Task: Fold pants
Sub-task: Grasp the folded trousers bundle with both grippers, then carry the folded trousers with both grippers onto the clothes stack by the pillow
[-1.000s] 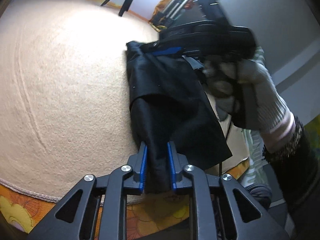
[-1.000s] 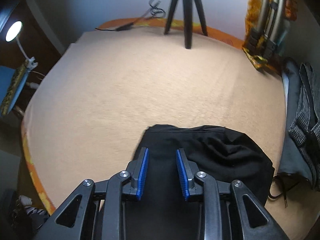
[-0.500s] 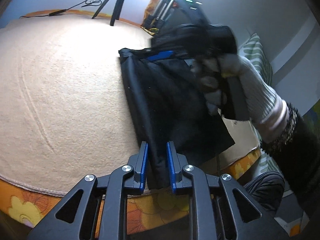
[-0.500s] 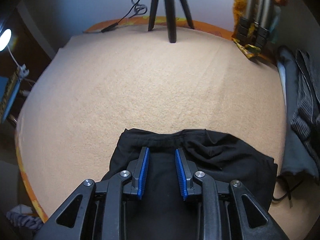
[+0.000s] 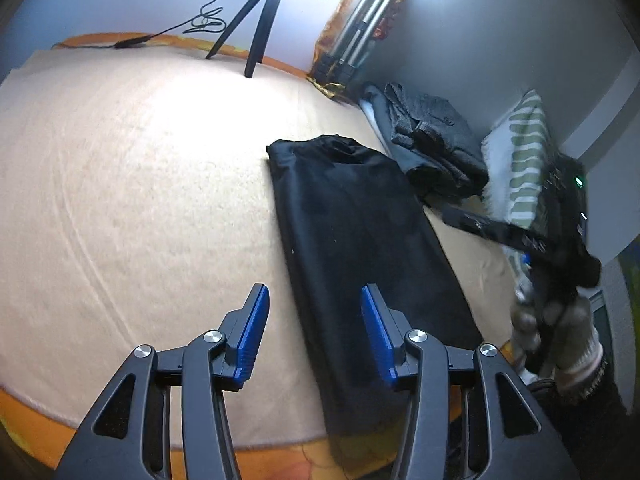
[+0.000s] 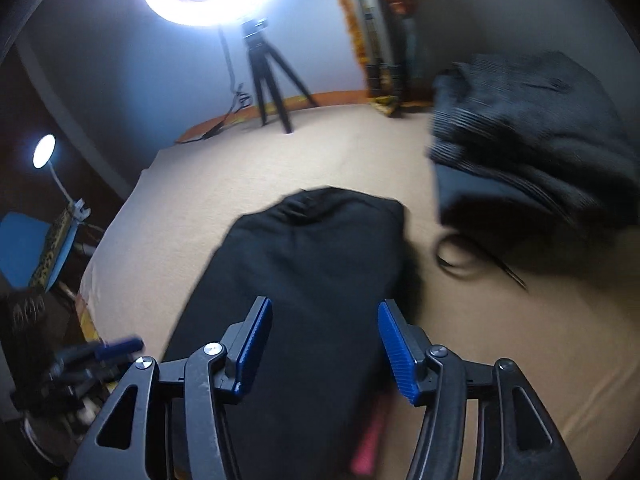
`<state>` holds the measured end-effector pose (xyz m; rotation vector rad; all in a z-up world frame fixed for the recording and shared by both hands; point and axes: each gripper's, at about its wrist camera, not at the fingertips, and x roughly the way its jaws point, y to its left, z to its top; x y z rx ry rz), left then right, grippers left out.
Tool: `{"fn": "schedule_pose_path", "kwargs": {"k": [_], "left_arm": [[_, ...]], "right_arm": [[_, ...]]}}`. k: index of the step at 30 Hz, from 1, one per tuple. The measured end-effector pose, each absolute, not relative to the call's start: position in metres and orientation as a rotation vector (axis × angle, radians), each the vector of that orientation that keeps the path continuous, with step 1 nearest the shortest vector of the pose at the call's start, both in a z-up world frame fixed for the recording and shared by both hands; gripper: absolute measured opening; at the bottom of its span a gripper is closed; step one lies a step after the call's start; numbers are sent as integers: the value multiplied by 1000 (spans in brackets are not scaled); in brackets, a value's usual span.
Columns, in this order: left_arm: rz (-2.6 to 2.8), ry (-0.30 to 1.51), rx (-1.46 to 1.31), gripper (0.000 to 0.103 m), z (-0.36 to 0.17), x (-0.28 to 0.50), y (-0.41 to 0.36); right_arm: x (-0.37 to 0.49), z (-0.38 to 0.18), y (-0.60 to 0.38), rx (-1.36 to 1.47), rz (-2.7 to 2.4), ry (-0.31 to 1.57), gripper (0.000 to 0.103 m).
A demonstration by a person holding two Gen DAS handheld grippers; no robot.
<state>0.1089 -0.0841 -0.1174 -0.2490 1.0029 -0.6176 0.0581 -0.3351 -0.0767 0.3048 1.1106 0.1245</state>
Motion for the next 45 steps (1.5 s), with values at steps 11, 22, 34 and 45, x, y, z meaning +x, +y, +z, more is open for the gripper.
{"fn": "schedule_pose_path", "kwargs": {"k": [11,22,34,45], "left_arm": [[-589,977,-201,53,-112,128,-113],[-555,1010,-109,54,-119,144,-136],[-558,1072,-145,55,-134,161,-134],[-606,1152,-280,55,-148,166,-122]], "right_arm": [[43,-72,-349,255,76,1041,83],[54,-101,-358,335,119,1139,83],[65,-128,-356,359,141,1204,83],[68,-135,-362,385,166,1220,80]]}}
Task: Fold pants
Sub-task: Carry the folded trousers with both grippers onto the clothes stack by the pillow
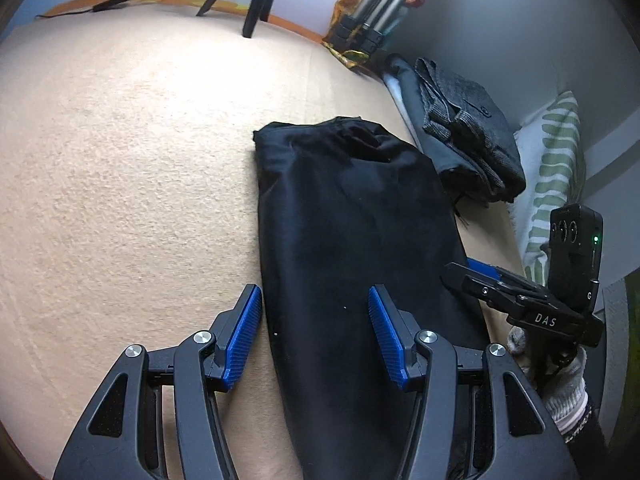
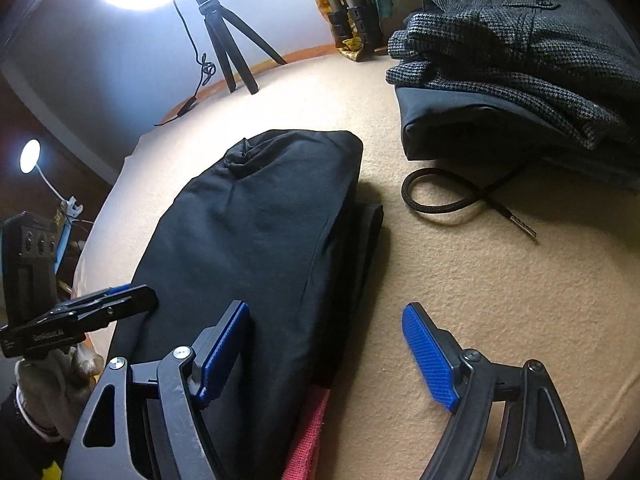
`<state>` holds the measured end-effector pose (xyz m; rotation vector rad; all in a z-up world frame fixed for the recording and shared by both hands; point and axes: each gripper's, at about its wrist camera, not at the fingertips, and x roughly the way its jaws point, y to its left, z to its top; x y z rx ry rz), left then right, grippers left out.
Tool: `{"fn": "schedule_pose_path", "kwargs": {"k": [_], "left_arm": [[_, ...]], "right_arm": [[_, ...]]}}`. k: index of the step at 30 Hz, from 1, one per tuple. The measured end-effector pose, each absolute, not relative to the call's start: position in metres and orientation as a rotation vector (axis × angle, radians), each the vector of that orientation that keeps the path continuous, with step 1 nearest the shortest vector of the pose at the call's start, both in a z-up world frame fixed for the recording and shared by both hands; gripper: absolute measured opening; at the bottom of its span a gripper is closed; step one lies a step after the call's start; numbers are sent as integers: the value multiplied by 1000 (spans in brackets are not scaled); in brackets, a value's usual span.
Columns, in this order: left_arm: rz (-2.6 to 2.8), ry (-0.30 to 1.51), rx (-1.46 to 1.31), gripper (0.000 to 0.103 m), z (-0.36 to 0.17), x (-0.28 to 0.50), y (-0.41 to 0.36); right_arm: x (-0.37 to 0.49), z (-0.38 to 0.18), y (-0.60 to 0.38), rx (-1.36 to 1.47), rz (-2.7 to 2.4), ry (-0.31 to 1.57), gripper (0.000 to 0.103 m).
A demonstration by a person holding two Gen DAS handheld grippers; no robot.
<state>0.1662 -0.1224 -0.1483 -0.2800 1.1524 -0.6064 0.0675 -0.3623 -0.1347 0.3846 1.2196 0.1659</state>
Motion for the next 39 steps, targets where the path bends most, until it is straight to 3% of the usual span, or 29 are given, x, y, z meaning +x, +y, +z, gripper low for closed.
{"fn": "schedule_pose_path", "kwargs": {"k": [5,13,16,19,25,33,39], "left_arm": [[-649,1165,-326,54,-150,167,-123],[-686,1165,-370,53,-154,169,-127],[-683,1162,-376,52,-153,169,-126],[-677,1157,-362,44,-153,168,-125],[-667,1152,-367,39,-156,170,-126],[-647,1106,-290,22,-147,165,-134],[-665,1049,-288,13,-132,160,-132]], "right_arm": [[66,-136,-359,425,232,1215,61],[65,-139,-359,499,266,1188,58],[67,-141,-356,529,285,1181,51],[68,-143,-361,586,289,1186,39],[72,-149,-360,610,310,1173,39],[67,-134,-344,497,270,1144,14],[62,-112,-330,395,274,1101,11]]}}
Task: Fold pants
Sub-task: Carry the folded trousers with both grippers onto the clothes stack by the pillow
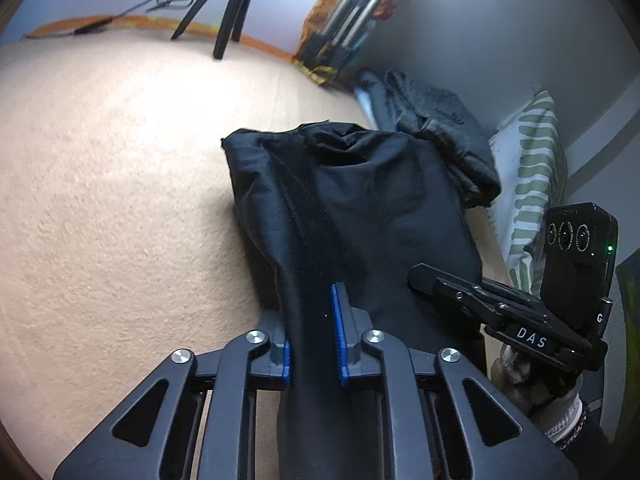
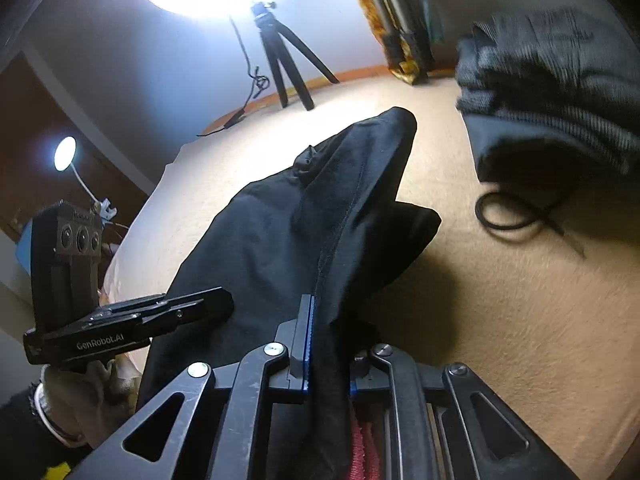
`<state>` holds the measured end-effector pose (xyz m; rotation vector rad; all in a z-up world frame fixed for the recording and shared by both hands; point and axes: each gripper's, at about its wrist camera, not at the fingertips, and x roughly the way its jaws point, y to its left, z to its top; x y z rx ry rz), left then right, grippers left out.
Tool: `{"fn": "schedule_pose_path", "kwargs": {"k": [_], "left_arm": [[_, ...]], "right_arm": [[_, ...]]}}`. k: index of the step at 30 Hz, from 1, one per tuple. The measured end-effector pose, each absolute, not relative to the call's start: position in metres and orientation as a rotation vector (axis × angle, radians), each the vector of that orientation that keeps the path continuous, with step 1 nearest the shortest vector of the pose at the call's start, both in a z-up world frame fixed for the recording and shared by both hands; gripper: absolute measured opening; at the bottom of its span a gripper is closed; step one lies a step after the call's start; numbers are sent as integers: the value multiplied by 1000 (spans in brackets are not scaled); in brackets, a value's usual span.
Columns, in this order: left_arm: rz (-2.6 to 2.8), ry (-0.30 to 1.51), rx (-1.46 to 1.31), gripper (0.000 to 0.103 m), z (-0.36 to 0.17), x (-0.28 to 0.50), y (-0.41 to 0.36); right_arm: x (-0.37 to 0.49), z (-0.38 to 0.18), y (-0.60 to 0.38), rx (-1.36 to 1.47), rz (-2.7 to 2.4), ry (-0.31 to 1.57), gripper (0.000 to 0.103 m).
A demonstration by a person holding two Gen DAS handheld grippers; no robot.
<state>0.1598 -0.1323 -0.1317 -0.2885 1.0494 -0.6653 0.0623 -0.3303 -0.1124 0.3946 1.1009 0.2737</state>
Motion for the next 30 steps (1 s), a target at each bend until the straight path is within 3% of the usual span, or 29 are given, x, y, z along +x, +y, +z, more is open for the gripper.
{"fn": "schedule_pose_path", "kwargs": {"k": [30], "left_arm": [[-853,837,-256,10,-46,169,-213]], "right_arm": [[48,-14,-385,339,140,834,9]]}}
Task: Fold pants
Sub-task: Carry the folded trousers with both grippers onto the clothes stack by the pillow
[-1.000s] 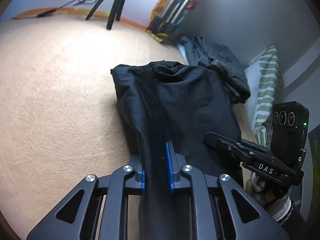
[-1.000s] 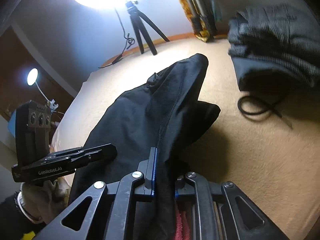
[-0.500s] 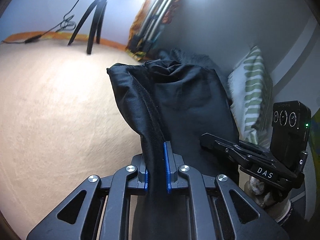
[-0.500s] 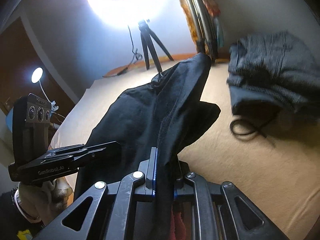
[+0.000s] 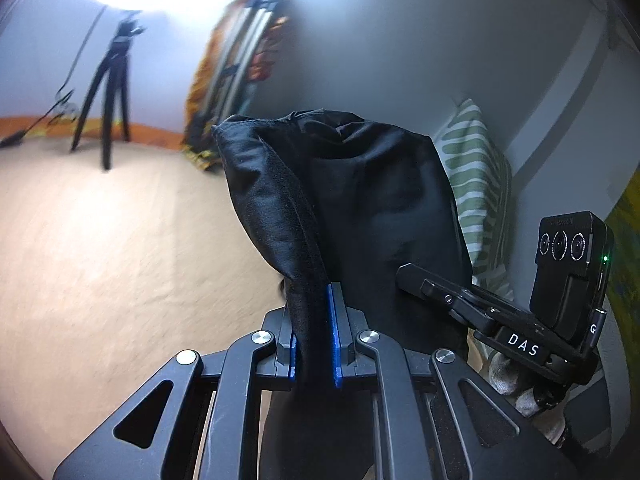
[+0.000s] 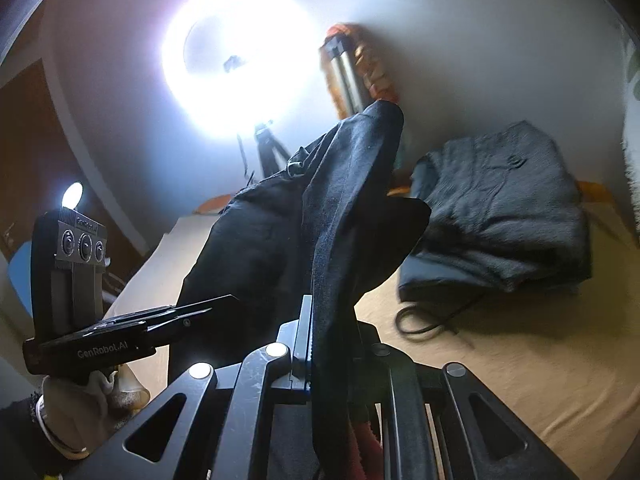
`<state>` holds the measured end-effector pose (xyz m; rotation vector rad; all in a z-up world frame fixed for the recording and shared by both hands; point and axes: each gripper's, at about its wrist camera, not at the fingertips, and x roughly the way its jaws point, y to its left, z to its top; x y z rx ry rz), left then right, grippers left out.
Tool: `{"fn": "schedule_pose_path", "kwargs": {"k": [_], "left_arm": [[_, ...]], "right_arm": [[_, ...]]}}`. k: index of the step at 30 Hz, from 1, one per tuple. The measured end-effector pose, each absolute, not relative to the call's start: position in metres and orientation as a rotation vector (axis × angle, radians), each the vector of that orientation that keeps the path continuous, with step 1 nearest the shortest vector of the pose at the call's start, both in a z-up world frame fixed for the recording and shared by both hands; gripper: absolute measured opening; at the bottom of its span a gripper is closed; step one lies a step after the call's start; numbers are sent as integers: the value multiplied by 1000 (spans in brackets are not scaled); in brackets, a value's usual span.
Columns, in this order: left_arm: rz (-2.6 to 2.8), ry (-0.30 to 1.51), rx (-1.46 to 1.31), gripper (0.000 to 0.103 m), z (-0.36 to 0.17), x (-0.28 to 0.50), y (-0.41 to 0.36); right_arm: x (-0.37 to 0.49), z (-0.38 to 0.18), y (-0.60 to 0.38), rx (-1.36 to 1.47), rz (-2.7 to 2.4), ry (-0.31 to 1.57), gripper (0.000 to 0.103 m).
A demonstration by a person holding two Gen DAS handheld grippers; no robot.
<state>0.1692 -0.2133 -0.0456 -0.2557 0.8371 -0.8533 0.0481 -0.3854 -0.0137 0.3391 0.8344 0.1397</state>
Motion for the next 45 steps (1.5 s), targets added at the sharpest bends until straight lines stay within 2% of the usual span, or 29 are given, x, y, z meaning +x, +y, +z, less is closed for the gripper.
{"fn": "schedule_pose_path", "kwargs": {"k": [8,21,29,40,45], "left_arm": [[-921,762,-194,10,-9,195,-269],[-952,743,-195,10,1,265,-358],[-917,758,-182,10,-10,300,-399],[-829,835,-142,12,-47,336,-421],[-790,800,-57,17,-44,328,-425]], "right_arm": [[55,19,-433,344,87,754,9],[117,34,-516,282,0,740,9],[156,17,-550,265,-29,764,9],[199,-36,-597,274,-84,865,10],[197,-52,-604,253,-125,902,17]]}}
